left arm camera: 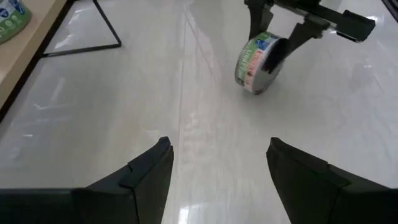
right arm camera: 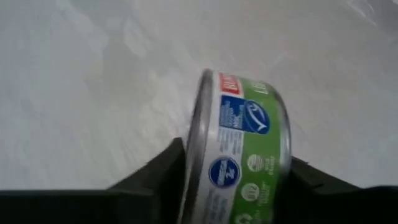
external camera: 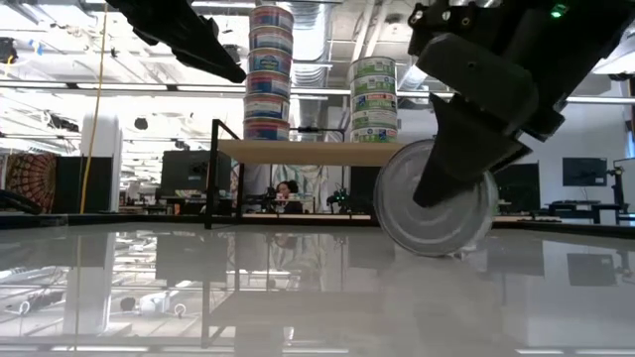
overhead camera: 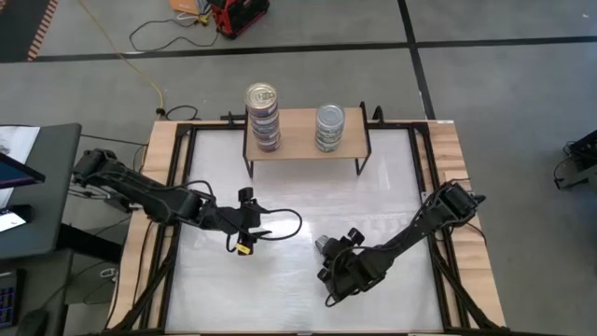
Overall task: Stack canned seafood by type on shelf
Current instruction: Stack the green tuna can on top of the green tuna can
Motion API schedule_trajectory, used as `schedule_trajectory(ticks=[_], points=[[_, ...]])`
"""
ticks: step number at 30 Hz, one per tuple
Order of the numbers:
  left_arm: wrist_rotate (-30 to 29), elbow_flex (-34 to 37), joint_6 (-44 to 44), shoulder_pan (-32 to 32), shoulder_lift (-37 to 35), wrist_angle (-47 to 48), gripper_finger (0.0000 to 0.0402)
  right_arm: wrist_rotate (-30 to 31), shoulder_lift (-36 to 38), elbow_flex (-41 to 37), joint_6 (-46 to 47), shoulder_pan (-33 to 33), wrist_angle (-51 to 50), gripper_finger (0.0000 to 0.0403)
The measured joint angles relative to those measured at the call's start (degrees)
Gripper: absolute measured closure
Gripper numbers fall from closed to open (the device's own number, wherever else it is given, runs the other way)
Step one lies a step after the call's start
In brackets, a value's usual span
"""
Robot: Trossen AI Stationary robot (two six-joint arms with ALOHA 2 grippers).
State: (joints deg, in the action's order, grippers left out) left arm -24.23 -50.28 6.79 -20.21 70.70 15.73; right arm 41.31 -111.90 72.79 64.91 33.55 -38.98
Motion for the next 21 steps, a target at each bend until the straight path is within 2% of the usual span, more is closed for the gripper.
schedule_trajectory(ticks=[2,9,15,21], points=[[0.0,0.0,0.0,0.0,0.0,0.0,0.0152,-0.8,0.0,0.0,-1.2,0.0,0.1,0.0248],[-0.1,0.0,-0.9,0.0,0.0,-0.3,0.0152,-5.6,2.8,0.0,-5.3,-0.4,-4.1,0.0251],[0.3,-0.1,-11.5,0.0,0.4,-9.7,0.0152,-5.9,13.8,-0.1,-9.6,-2.0,-13.0,0.0251],[2.2,-0.1,-20.7,0.3,0.6,-15.5,0.0152,-5.7,26.5,0.0,-21.0,-6.1,-13.2,0.0251]])
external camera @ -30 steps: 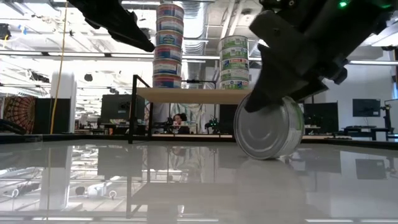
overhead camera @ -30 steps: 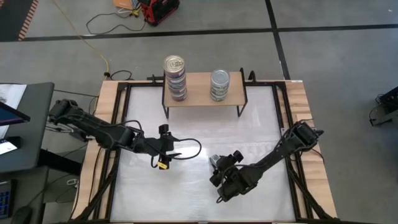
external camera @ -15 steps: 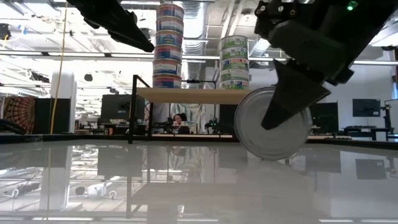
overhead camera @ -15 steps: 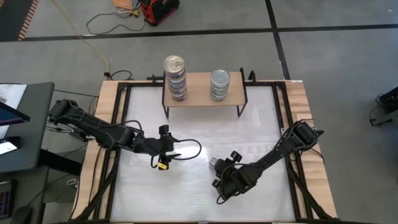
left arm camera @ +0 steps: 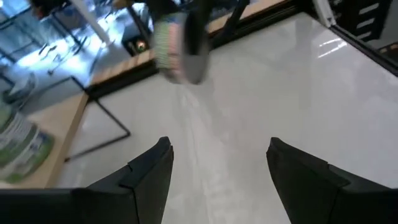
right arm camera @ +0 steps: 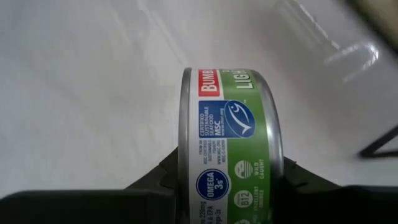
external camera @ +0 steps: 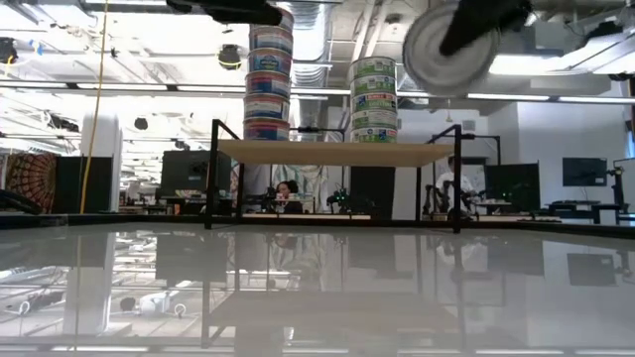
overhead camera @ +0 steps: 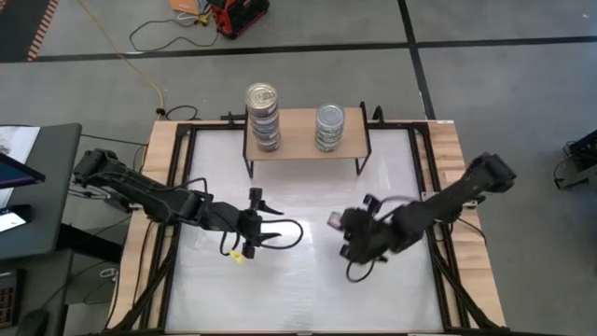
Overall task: Stack canned seafood by type on shelf
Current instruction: Stack the green tuna can on top of the green tuna can
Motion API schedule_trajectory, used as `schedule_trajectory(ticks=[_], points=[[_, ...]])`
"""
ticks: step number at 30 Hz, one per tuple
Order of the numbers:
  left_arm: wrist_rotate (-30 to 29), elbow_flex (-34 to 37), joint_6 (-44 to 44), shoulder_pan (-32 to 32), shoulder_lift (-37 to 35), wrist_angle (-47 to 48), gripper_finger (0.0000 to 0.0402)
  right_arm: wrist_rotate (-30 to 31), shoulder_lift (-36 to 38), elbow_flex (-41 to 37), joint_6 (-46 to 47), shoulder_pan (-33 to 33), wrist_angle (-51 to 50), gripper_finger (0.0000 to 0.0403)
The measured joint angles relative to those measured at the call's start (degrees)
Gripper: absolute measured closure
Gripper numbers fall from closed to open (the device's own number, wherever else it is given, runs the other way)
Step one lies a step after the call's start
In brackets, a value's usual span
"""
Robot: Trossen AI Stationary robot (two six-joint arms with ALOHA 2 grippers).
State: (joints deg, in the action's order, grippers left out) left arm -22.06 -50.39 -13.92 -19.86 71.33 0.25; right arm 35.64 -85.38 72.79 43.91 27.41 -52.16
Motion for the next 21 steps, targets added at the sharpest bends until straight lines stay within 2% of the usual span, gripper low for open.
schedule_trajectory(ticks=[4,7,13,18,21], points=[[5.4,0.0,-3.5,0.9,0.0,-2.7,0.0152,-0.8,6.5,0.0,-9.4,-5.6,2.0,0.0251],[7.5,0.0,-6.9,1.6,0.0,-3.3,0.0152,-5.6,11.3,0.0,-18.3,-11.7,5.7,0.0251],[5.8,0.1,-14.4,2.6,0.0,-3.2,0.0152,-26.6,17.8,0.0,-30.8,-28.8,15.3,0.0251],[3.3,0.1,-16.5,2.6,0.0,-3.2,0.0152,-39.5,19.0,0.0,-32.4,-42.6,18.0,0.0251],[3.2,0.1,-16.6,2.6,0.0,-3.2,0.0152,-45.6,19.0,0.5,-31.2,-48.6,19.1,0.0251]])
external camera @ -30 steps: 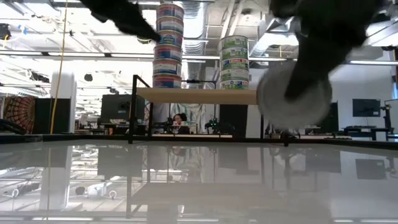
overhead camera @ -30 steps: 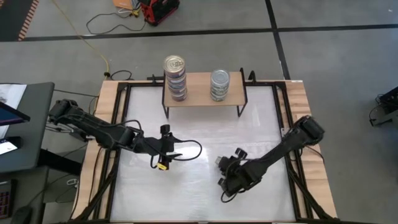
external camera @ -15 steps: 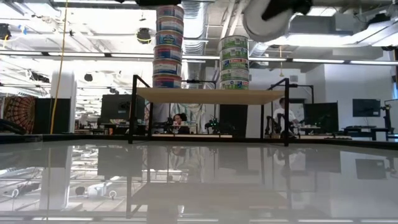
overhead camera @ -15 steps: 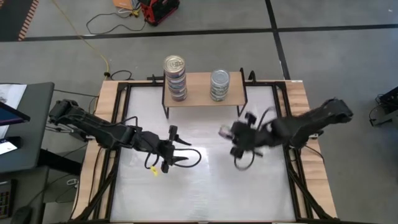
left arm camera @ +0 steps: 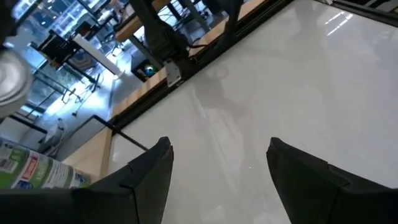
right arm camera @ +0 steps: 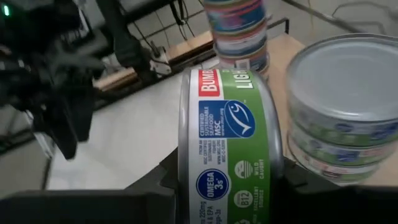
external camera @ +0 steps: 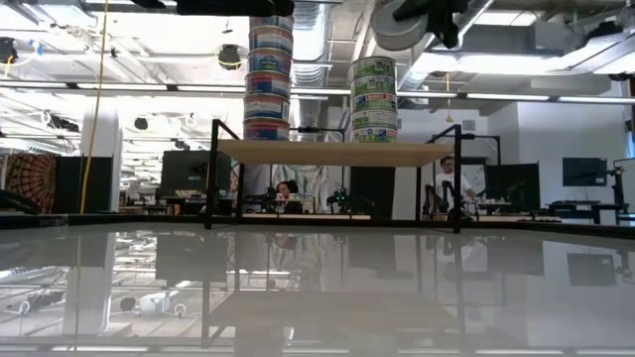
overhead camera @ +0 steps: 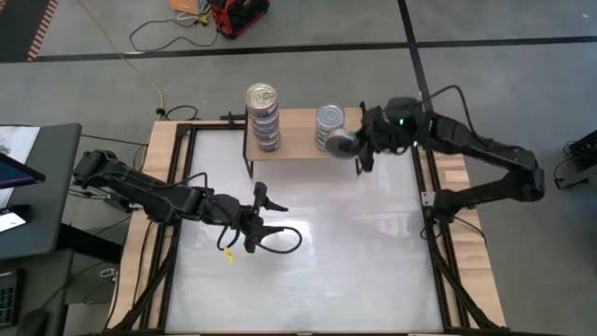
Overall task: Stack canned seafood by type on shelf
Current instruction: Stack the green tuna can on top of the green tuna can
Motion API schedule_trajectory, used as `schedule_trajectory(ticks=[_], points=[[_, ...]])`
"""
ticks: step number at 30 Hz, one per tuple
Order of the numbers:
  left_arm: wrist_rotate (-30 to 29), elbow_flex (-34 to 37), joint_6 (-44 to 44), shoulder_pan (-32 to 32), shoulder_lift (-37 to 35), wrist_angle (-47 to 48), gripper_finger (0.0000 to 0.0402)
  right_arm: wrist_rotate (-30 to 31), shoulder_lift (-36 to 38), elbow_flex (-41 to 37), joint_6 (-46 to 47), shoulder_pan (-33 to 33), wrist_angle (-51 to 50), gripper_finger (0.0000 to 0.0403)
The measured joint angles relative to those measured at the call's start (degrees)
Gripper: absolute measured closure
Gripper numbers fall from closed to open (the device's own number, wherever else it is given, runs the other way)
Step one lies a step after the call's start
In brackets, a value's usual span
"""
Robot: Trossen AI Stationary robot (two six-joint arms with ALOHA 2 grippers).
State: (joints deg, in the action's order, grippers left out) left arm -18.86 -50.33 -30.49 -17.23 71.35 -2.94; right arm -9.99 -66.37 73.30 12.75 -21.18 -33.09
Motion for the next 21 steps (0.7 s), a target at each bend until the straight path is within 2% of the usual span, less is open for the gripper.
schedule_trajectory(ticks=[9,14,21], points=[[-5.0,0.0,-3.8,0.0,0.0,0.0,0.0152,-15.4,-4.2,8.4,6.8,-11.3,0.6,0.0251],[-5.2,0.0,-5.8,1.1,0.0,-1.8,0.0152,-23.2,-9.1,14.0,9.6,-17.0,-2.2,0.0251],[-3.9,0.0,-3.5,2.0,0.0,-1.0,0.0152,-26.2,-17.6,21.7,10.8,-21.7,-12.8,0.024]])
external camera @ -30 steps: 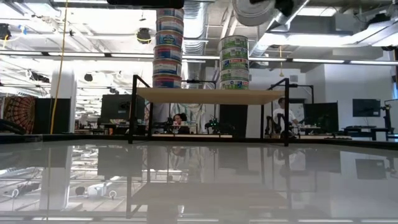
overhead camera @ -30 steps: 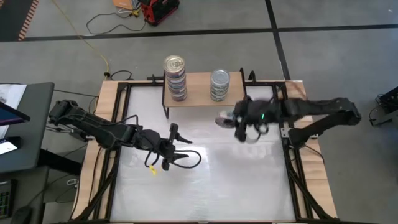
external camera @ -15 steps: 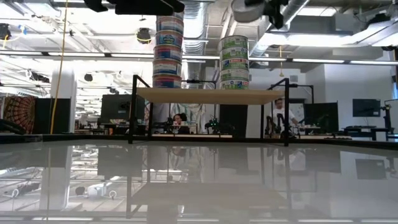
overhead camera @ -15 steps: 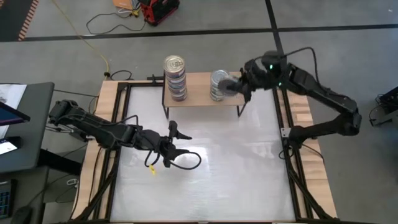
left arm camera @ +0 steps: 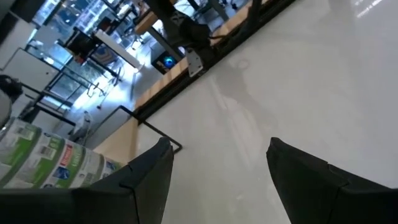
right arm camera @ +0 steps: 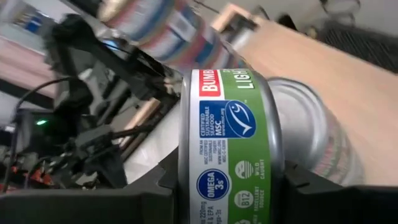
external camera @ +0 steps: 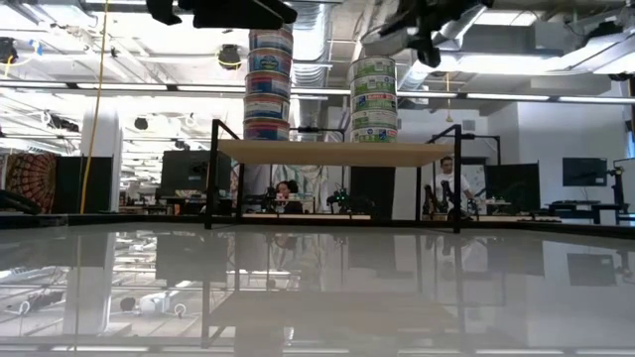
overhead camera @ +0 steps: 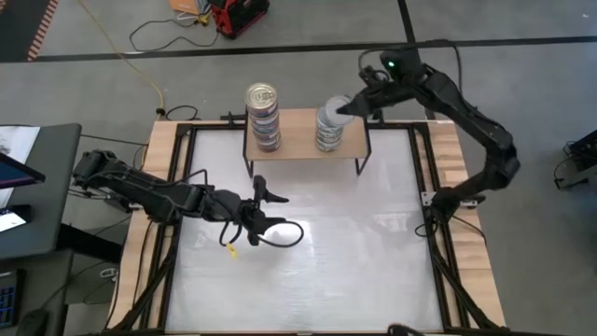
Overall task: Stack canned seafood by type on shelf
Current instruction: Stack the green tuna can on top of the green tuna can
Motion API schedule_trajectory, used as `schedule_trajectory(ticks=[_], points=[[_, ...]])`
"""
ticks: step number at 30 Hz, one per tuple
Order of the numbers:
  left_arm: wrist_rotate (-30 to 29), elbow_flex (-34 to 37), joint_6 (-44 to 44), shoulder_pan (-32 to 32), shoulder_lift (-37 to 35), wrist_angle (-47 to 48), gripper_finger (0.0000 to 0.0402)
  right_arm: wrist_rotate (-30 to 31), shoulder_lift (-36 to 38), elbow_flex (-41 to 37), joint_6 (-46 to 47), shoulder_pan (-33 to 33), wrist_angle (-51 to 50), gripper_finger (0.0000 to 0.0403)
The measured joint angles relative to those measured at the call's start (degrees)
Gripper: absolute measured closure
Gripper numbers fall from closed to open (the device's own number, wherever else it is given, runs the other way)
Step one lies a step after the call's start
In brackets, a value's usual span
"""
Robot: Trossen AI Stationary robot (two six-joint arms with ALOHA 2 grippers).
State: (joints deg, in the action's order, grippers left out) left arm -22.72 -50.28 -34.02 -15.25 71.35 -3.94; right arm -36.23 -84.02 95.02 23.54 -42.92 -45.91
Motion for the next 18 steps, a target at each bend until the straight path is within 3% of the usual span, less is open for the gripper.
schedule_trajectory(ticks=[10,18], points=[[-0.1,0.0,-1.3,0.0,0.0,4.0,0.0152,-3.3,-6.3,7.3,-0.9,-2.3,-2.5,0.0249],[-0.1,0.0,-1.3,0.0,0.0,4.0,0.0152,-8.5,-8.7,8.0,0.5,-2.7,-3.1,0.0185]])
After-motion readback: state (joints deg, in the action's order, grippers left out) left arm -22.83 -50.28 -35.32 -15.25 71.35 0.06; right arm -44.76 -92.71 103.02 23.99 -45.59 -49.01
